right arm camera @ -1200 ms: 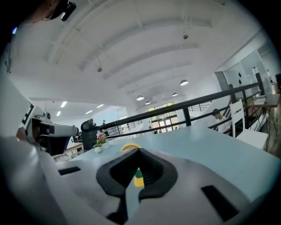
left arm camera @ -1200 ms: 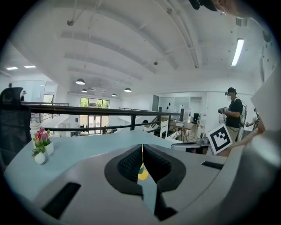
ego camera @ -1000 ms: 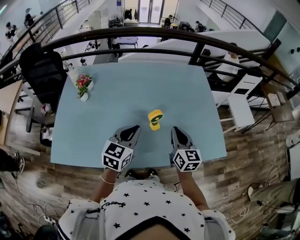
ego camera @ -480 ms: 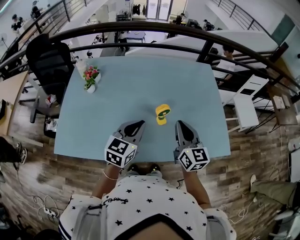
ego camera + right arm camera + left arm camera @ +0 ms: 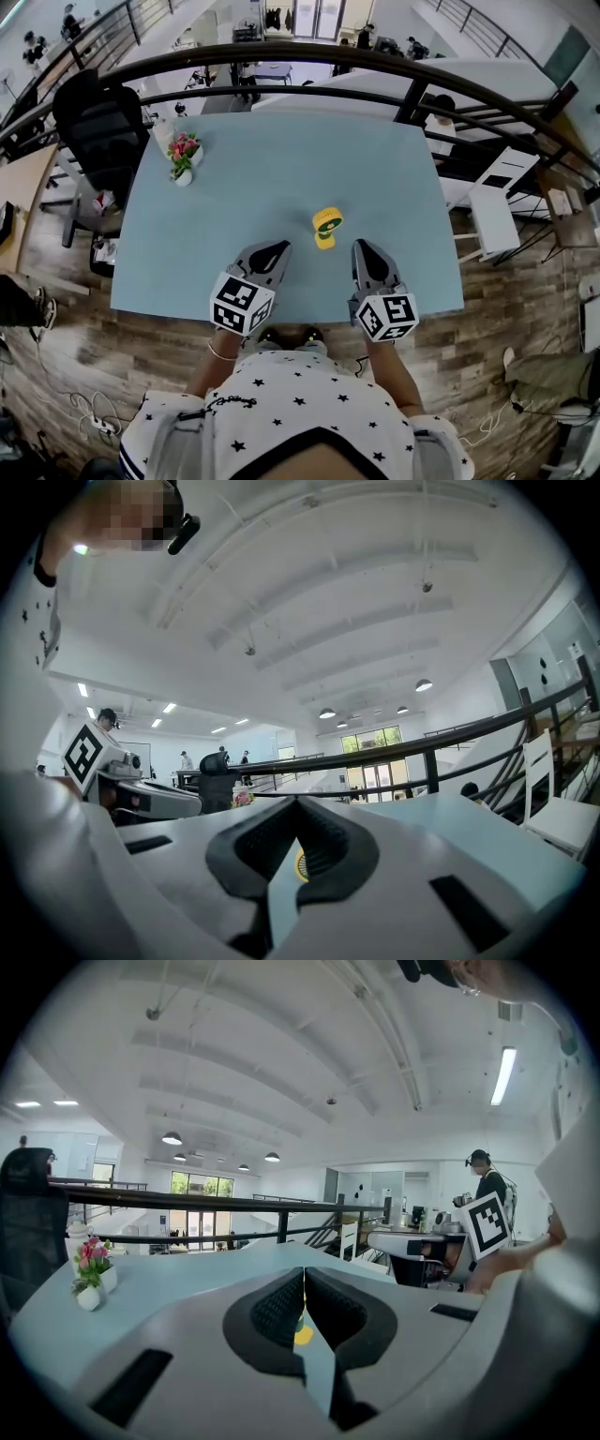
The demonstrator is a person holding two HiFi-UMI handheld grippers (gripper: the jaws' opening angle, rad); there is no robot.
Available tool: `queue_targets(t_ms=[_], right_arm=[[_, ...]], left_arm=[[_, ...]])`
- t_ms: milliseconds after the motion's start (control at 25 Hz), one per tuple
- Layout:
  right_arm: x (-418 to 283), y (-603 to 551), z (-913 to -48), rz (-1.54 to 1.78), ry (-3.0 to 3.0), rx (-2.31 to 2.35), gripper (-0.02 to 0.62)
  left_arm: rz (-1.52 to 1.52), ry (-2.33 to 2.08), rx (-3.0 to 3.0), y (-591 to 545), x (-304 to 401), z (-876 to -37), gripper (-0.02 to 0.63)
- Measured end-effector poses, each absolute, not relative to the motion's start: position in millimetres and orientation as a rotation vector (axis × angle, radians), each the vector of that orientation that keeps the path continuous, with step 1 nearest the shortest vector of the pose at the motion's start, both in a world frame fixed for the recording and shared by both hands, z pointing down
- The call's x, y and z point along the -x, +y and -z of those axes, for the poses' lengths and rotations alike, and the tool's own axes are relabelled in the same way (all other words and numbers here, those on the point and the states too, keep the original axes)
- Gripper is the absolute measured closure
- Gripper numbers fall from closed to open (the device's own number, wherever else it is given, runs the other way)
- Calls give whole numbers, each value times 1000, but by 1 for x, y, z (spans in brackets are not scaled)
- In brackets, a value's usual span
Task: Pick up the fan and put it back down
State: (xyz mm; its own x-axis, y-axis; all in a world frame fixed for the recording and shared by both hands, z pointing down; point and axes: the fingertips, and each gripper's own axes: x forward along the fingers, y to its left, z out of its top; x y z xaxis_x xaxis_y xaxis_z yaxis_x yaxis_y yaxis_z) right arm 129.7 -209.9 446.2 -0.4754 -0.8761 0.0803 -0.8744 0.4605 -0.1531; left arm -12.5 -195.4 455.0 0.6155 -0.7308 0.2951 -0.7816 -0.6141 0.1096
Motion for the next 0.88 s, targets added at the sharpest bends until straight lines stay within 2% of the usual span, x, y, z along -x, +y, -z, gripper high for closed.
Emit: queue_targets(t_ms=[880], right_arm=[[-130,-214,-451,301,2688,1596,597]], left_arm=[[-334,-1229,-2615,-202,6,-458,577]])
